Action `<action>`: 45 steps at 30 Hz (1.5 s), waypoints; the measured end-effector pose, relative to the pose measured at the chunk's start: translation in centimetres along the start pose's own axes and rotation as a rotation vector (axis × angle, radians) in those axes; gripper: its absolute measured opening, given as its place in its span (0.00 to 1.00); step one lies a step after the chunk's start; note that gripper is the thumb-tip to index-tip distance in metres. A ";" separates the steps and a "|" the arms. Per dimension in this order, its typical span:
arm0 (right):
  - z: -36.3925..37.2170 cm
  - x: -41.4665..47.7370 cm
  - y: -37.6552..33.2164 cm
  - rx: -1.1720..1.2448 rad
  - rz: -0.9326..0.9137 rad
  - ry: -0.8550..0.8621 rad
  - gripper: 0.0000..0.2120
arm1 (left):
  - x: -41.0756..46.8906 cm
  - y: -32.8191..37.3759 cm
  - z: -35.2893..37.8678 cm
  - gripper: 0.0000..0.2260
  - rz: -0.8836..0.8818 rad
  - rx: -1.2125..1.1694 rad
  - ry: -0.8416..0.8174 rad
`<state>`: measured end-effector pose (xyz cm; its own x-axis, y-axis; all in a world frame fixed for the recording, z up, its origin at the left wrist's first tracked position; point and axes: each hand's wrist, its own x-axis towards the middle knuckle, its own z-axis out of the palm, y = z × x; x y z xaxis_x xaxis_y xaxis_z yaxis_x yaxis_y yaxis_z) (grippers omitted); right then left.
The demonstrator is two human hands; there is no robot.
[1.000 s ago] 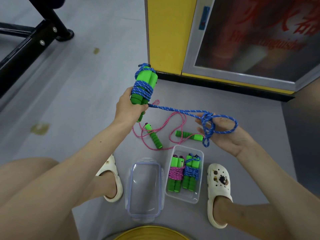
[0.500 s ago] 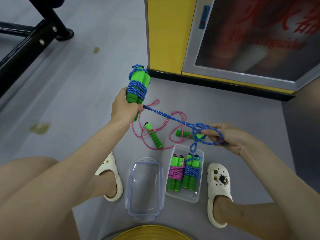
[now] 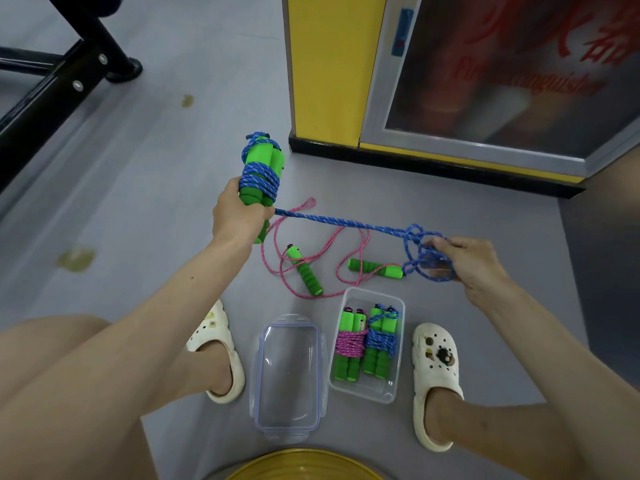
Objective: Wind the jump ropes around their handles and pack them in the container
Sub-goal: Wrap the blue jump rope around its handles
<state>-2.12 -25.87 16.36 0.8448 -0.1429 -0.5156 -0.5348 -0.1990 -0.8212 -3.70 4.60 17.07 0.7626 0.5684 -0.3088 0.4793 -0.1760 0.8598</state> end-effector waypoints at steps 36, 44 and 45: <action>-7.5 2.8 2.1 0.558 0.381 0.462 0.05 | 1.2 -2.0 -4.2 0.24 0.106 0.217 0.207; -7.3 2.1 2.4 0.608 0.390 0.339 0.16 | 0.9 -2.1 -4.3 0.24 0.159 0.319 0.219; -7.2 2.1 2.3 0.590 0.375 0.349 0.16 | 0.8 -2.2 -4.2 0.24 0.175 0.344 0.210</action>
<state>-1.67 -33.62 15.10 0.5036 -0.4145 -0.7580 -0.6048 0.4574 -0.6520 -5.96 8.79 16.60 0.7572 0.6512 -0.0508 0.4946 -0.5209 0.6957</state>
